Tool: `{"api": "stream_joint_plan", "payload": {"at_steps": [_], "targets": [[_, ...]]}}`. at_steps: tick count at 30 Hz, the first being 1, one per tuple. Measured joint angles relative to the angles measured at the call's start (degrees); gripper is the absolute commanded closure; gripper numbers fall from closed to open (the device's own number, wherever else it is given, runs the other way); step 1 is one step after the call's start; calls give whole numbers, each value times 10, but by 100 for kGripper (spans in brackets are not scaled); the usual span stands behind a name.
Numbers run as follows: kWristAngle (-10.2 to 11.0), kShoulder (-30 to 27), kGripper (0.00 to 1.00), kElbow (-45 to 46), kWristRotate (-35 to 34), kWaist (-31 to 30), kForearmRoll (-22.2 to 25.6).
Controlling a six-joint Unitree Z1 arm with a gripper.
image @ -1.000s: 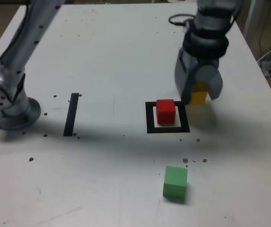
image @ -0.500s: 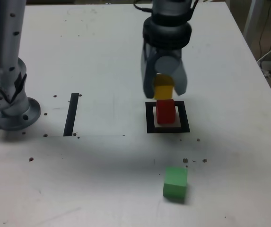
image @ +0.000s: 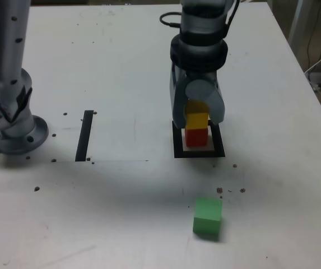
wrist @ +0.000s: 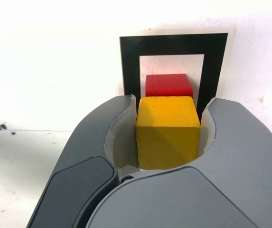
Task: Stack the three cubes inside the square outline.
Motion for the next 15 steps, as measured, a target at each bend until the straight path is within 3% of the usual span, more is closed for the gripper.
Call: {"api": "stream_joint_plan", "payload": {"at_steps": [7, 15], "targets": [[6, 3, 73, -3, -6, 0, -1], [5, 5, 66, -2, -7, 0, -3]]}}
